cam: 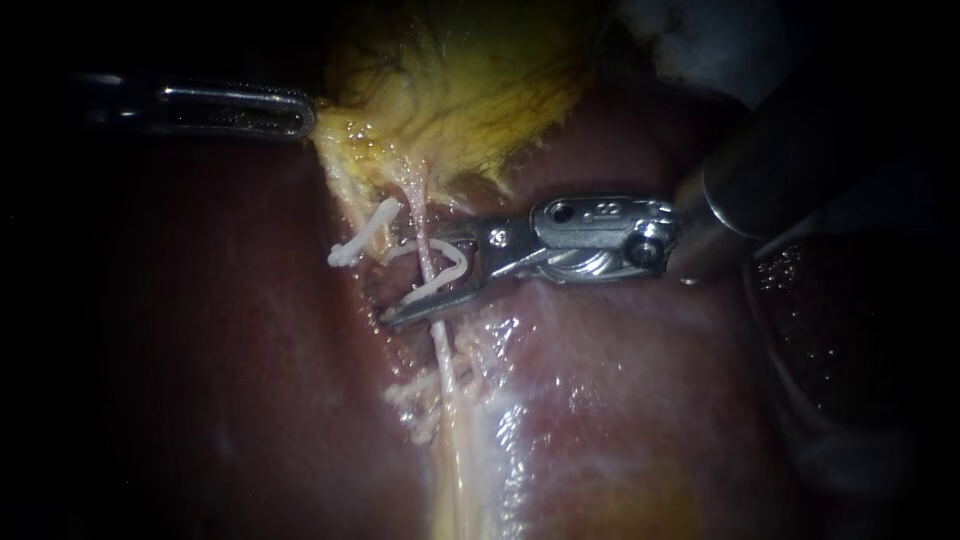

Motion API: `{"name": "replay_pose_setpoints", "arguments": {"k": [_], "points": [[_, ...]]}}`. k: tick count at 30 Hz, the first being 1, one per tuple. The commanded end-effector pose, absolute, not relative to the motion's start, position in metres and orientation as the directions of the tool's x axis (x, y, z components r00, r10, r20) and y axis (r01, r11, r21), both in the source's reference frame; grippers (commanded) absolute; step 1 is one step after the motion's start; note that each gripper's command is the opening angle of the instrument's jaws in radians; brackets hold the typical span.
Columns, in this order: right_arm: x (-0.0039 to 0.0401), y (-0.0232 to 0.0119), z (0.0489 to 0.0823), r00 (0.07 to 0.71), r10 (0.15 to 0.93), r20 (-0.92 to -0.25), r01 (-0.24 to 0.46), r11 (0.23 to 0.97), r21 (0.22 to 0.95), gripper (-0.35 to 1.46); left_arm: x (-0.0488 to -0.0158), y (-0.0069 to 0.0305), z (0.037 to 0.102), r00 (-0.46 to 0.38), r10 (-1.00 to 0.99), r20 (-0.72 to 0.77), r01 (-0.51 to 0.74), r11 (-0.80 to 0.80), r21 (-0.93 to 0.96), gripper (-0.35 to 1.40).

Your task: Clipping first clip right tube

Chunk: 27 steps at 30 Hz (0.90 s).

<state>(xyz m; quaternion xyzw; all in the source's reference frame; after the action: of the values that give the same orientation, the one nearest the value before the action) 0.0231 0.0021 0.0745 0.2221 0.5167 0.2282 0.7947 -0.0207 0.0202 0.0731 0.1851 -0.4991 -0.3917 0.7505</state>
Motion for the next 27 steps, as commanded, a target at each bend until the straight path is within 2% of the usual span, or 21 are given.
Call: {"name": "replay_pose_setpoints", "arguments": {"k": [1,3,10,16,27], "points": [[0.0231,0.0021,0.0745,0.364,0.592,-0.719,-0.125,0.796,0.592,0.58,-0.0207,0.0202,0.0731,0.195,-0.773,0.604,0.403,0.625,0.669,-0.35],[0.0231,0.0020,0.0744,0.371,0.586,-0.720,-0.092,0.795,0.600,0.58,-0.0207,0.0202,0.0731,0.195,-0.773,0.604,0.403,0.625,0.669,-0.35],[0.0232,0.0018,0.0743,0.386,0.644,-0.660,0.007,0.714,0.700,0.56,-0.0207,0.0201,0.0731,0.195,-0.772,0.604,0.403,0.625,0.668,-0.35],[0.0230,0.0017,0.0744,0.320,0.728,-0.606,0.081,0.616,0.783,0.56,-0.0207,0.0201,0.0731,0.195,-0.772,0.604,0.403,0.625,0.668,-0.35],[0.0221,0.0004,0.0735,0.287,0.803,-0.522,0.199,0.483,0.853,0.54,-0.0207,0.0201,0.0731,0.195,-0.772,0.605,0.404,0.625,0.668,-0.35]]}}
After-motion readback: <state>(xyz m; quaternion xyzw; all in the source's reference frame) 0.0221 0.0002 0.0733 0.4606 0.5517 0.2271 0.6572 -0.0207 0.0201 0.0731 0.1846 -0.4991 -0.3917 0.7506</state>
